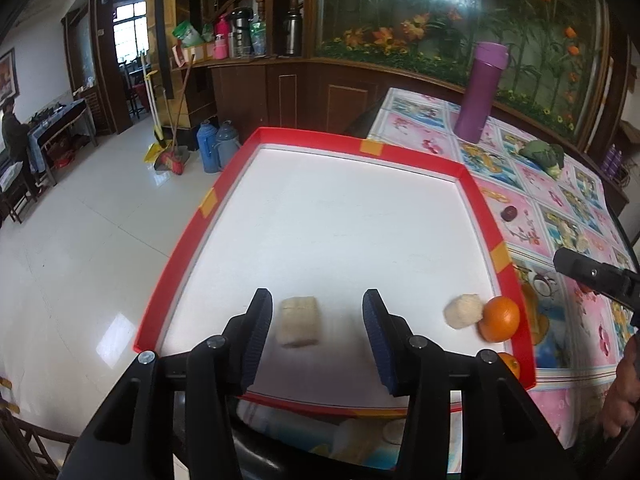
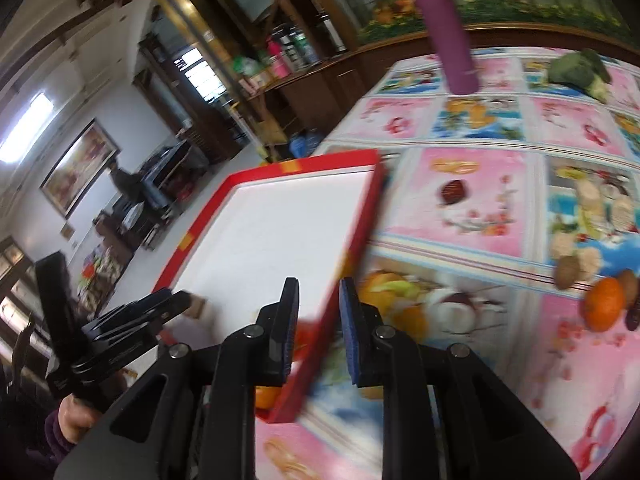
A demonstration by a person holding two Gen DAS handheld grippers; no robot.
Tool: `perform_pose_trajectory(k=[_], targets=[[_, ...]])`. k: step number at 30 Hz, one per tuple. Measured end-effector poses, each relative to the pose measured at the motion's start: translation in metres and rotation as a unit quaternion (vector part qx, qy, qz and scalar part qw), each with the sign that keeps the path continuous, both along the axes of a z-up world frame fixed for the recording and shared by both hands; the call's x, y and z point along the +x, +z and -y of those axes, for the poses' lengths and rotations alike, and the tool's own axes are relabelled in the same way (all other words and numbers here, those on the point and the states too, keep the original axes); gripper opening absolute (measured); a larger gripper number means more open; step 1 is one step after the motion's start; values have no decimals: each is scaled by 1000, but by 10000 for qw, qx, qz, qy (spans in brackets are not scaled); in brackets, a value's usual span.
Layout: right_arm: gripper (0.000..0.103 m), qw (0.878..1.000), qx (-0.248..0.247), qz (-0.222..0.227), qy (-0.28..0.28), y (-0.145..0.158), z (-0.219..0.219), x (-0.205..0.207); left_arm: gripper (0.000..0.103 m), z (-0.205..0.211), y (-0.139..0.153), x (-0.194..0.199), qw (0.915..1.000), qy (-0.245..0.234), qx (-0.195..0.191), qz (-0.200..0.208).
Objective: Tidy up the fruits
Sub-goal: 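Carry both beige items into the tray and open both tools, then grasp a dark red date with the right tool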
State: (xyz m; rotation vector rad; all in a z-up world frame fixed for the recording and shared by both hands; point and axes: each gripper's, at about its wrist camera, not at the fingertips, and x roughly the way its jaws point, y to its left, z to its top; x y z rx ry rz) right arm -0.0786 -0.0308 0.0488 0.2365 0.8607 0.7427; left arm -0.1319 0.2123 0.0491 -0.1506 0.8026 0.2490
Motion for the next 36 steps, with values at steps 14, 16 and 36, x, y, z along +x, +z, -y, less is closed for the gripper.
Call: perform_pose_trajectory(k=[14,16,36], targets=[[23,9867,-417,-11,-1573,-9,164,15,56,105,27,15,9893,-1439,170,147],[23,9857,-490,-172,-1600,-16,178,19,58,120,28,19,9865,-1618,190,142],[33,9805,-1448,-109,-1322,-39,157,35,58,182,18,44,9730,-2296,109,-225]])
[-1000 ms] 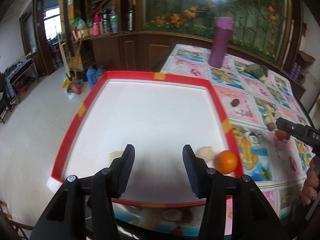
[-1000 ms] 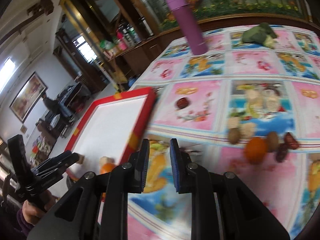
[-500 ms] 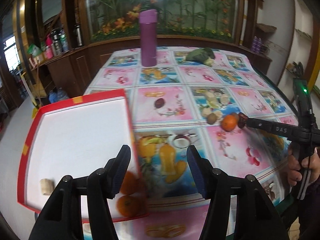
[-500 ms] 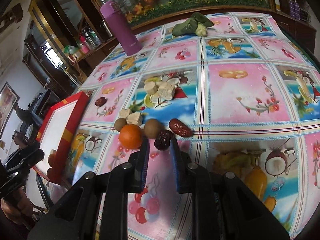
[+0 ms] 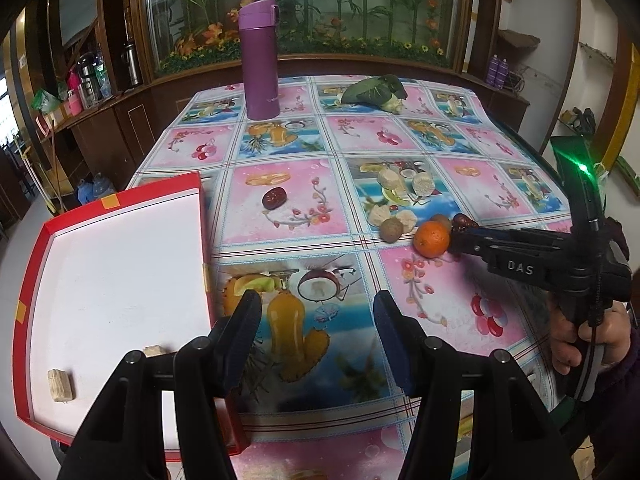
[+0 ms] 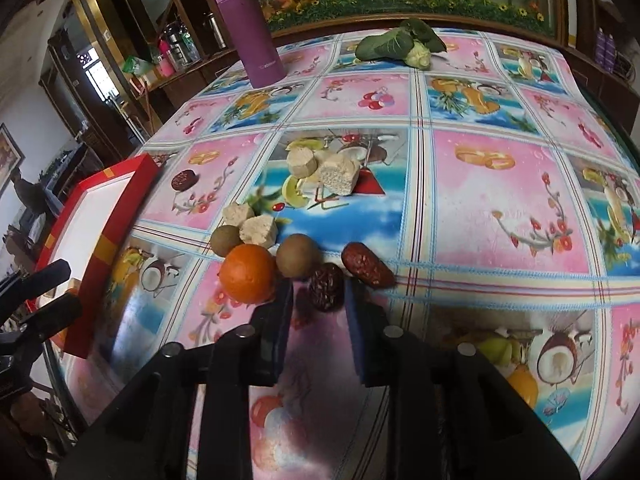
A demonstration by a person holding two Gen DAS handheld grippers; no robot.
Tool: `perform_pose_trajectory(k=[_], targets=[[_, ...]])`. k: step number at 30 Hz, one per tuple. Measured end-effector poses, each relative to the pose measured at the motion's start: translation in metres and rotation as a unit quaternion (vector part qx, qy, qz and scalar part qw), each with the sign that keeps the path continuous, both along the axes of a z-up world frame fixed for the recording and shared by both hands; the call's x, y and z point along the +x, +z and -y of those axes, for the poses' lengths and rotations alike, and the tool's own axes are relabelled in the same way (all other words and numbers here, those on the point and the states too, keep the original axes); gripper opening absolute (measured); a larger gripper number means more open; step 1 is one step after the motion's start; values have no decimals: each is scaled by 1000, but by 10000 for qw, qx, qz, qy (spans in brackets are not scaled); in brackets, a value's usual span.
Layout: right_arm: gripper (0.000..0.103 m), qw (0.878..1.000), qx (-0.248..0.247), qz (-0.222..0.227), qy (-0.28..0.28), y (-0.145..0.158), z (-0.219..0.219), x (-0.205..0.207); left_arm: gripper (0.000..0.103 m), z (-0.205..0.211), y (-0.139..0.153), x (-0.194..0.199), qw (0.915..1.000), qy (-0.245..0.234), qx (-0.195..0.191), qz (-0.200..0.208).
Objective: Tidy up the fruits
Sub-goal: 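Grasp a dark red date with the right tool, then grasp an orange with the left tool while the right tool holds the date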
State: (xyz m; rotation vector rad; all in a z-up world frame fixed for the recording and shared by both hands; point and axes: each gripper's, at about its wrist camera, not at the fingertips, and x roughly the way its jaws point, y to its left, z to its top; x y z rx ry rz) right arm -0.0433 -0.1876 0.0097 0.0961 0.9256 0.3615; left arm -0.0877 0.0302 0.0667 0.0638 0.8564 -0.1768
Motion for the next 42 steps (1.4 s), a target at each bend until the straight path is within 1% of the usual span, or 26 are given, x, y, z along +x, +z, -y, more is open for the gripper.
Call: perform_pose_trajectory(k=[1,2,4,6,7,8,11,17,20,22,24,28,30,31,33,35,36,37,39,42], targets=[[37,9999,-118,59,-7,0,-3,1,58,1,0,0,10000,-13,-5,-8],[38,9998,-171,82,13,0,-4,2,58,3,0,1,10000,-22,-2,-14],[38,9991,-374,193,-24,0,-8,3,58,7,1,2,10000,-51,5,-33],[34,9978,-608,274,-42,0,-9,4,58,10,1,4,9999,-82,-10,-64],[25,9974,-661,286,-32,0,-8,4,58,12,1,5,9999,-102,-16,-80],[19,9967,-745,308,-67,0,-7,4,58,15,1,7,9999,-125,-15,-98],[18,9950,-908,316,-267,0,4,7,58,26,2,11,9996,-245,-8,-141],[18,9959,-368,75,-826,6,43,15,58,60,-6,29,9974,-642,-100,-308],[18,9937,167,-12,-1107,11,67,17,58,76,-14,40,9955,-808,-216,-435],[18,9921,356,-39,-1203,13,75,16,58,84,-19,47,9951,-827,-234,-498],[18,9909,444,-46,-1273,15,79,16,58,89,-23,52,9942,-867,-308,-565],[19,9884,733,-87,-1328,17,86,15,58,97,-29,61,9943,-855,-267,-584],[19,9878,801,-87,-1332,18,88,15,57,100,-31,64,9942,-852,-274,-602],[19,9876,827,-87,-1331,19,88,14,56,102,-33,66,9941,-864,-264,-601],[19,9874,877,-95,-1317,19,88,14,50,106,-36,69,9937,-891,-242,-629],[19,9873,898,-114,-1306,18,88,15,48,109,-41,72,9934,-905,-227,-663],[19,9873,904,-127,-1299,18,88,15,43,110,-44,74,9932,-909,-224,-697],[19,9873,912,-143,-1291,17,87,15,39,110,-48,76,9927,-915,-233,-755],[19,9874,928,-155,-1276,17,87,15,34,110,-49,75,9926,-964,-241,-693],[19,9877,900,-134,-1272,17,86,15,33,107,-48,74,9924,-951,-326,-707]])
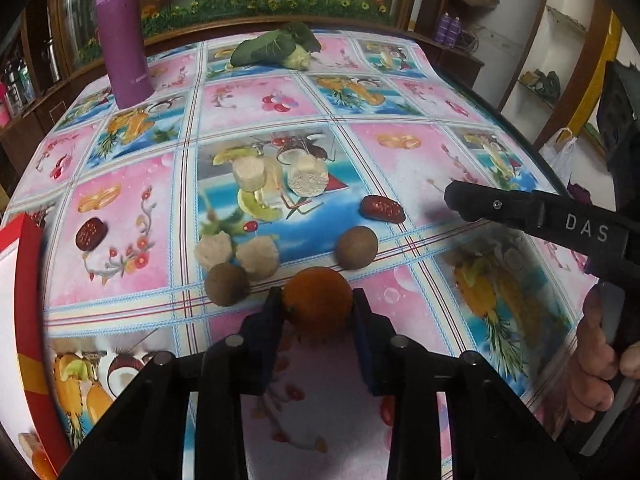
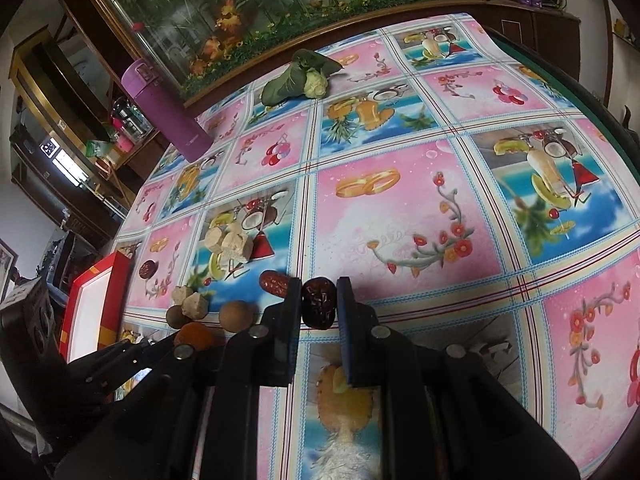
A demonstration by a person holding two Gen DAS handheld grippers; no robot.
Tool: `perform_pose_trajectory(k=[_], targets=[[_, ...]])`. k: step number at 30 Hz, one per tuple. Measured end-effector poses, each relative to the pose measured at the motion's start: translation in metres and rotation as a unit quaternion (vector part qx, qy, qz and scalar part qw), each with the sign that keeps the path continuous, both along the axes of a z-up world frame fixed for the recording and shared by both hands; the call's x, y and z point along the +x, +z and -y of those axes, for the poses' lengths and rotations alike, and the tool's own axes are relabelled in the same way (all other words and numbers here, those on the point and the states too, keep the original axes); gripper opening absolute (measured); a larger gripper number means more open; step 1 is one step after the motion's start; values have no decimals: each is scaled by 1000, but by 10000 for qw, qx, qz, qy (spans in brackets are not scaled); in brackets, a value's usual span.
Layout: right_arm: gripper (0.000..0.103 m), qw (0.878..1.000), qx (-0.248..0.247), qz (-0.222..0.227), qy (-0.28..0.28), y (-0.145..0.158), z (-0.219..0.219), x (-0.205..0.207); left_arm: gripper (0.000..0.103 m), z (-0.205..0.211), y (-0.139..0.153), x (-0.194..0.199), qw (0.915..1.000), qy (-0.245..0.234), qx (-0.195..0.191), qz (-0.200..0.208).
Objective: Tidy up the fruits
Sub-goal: 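Grasp an orange with the left tool while the right tool holds the date, then carry the orange and the date into the tray and open both tools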
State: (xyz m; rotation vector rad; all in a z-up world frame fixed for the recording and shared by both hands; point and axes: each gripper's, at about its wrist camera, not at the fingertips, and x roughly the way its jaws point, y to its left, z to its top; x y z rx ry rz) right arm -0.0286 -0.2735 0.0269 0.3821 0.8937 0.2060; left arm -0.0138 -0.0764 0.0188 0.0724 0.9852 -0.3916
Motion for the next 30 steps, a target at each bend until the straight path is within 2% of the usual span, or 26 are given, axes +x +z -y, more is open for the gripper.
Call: perform_pose_trajectory(k=[4,10,18,21,25,30], targets=[[19,10000,-56,27,59,-1,-4,0,32,-11,7,-8,9999,128,-98,45],[19,9995,-261,66,175,-3,-14,0,32,-39,30,-37,9984,407,-121,380],[18,9984,-531,192,16,-4,-17,-1,32,-92,52,-69,9934,900,-203,675],[18,9979,-588,259,-33,-4,-20,-3,32,-115,59,-77,9899,1145,-257,801],[19,9988,-424,204,92,-7,-31,-3,32,-148,65,-81,9833,1523,-360,931],[19,9986,-128,310,421,3,-72,-11,32,-191,73,-86,9726,2024,-356,1090]])
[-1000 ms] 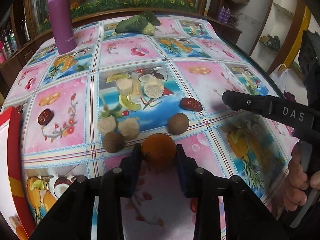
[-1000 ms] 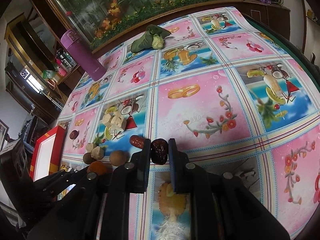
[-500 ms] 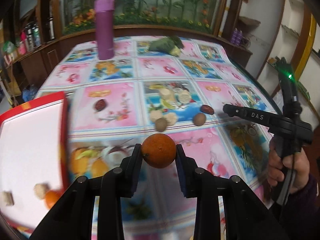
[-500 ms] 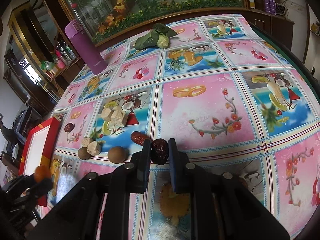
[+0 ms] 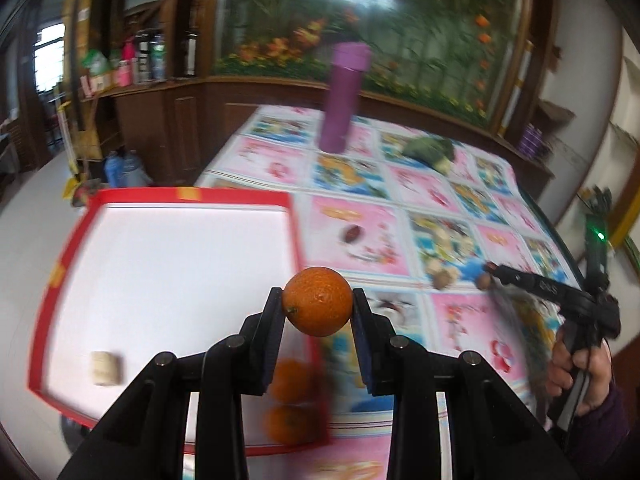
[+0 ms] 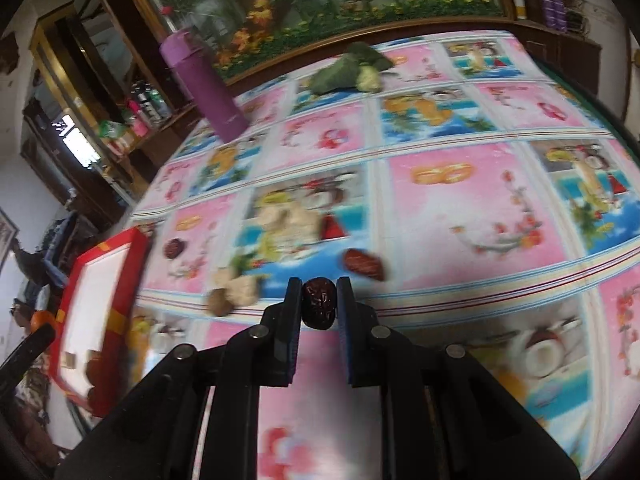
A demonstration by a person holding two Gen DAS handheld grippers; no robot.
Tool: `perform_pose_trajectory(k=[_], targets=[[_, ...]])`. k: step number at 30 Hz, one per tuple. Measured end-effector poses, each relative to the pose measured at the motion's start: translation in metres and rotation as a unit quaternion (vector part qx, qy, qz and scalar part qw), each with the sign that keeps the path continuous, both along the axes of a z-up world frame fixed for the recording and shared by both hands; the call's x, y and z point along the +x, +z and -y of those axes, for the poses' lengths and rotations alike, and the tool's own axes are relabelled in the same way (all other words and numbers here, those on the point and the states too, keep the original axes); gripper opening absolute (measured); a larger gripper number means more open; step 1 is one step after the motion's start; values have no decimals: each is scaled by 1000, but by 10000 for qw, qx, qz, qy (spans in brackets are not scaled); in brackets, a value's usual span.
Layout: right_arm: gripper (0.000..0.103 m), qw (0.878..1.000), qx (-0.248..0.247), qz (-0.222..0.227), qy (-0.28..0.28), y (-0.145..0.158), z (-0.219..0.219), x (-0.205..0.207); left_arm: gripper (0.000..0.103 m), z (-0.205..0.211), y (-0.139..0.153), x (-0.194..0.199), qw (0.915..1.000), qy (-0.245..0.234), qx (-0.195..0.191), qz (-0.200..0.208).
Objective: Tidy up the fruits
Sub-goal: 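Carry the orange and the date into the tray and open both tools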
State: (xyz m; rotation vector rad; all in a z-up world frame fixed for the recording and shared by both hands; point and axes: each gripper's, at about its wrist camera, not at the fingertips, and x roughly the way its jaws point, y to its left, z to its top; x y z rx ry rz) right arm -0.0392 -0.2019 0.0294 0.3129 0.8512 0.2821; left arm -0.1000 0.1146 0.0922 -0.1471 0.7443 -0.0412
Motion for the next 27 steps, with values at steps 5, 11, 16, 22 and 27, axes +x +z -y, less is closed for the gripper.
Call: perform_pose_trajectory(k=[5,11,16,22,27], targets=[[19,9969,40,127,780,17,-77,-4,32,-37,5,-6,9990,408,57,151],[19,9838,-27,275,1769,42,-180,-6,32,-81,-1,-7,9951,960,172,175],[19,9715,-346,253,2331,40,-257,-3,32,-109,-10,-4,9906,1327,307,107],[19,9637,-619,-181,2589,12,-301,2,32,-128,-31,2,9886,1465,323,-136],[19,9614,-727,-274,2639,3,-311,0,33,-134,-38,3,9873,1517,403,-234]])
